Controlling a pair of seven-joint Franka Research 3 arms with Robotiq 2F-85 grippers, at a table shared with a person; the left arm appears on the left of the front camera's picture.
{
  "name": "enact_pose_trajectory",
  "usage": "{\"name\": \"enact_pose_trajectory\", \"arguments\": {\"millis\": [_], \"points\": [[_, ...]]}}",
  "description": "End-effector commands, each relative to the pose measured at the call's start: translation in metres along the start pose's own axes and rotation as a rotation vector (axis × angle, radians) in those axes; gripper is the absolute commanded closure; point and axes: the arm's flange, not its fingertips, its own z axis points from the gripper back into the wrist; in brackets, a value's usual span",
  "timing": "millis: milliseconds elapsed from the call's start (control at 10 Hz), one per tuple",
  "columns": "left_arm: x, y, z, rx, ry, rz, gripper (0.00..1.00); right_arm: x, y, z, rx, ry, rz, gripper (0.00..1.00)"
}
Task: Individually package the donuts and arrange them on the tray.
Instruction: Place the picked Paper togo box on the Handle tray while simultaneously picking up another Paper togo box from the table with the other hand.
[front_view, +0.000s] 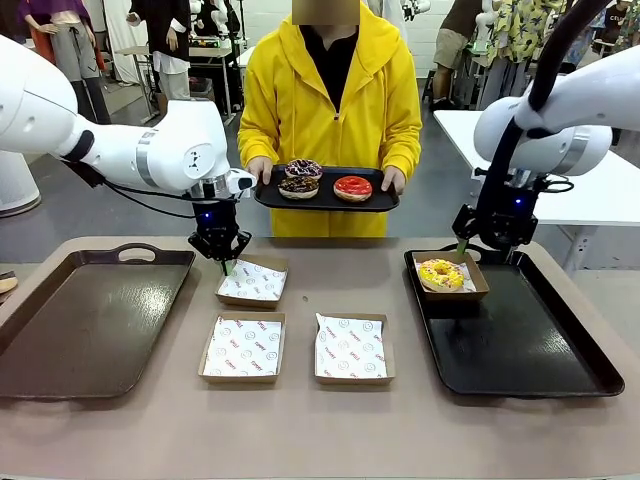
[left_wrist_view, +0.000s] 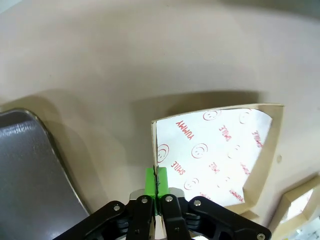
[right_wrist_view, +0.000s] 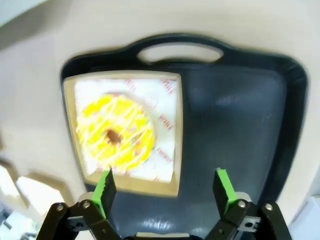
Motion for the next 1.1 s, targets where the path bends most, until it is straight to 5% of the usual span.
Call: {"name": "enact_pose_trajectory", "arguments": {"millis": [0, 600, 1000], "points": [[-0.012, 0.005, 0.047, -0.042, 0.01, -0.006, 1.0, -0.037, -0.036, 0.035, 0.23, 0.053, 0.088, 0.0], [-0.014, 0.0, 0.177, 0.007, -0.097, 0.103, 1.0, -0.124, -0.167, 0.113, 0.698, -0.046, 0.132, 0.0], [-0.022, 0.004, 0.186, -0.017, -0.109, 0.082, 1.0, -0.148, -0.223, 0.097, 0.946, -0.163, 0.093, 0.0]]}}
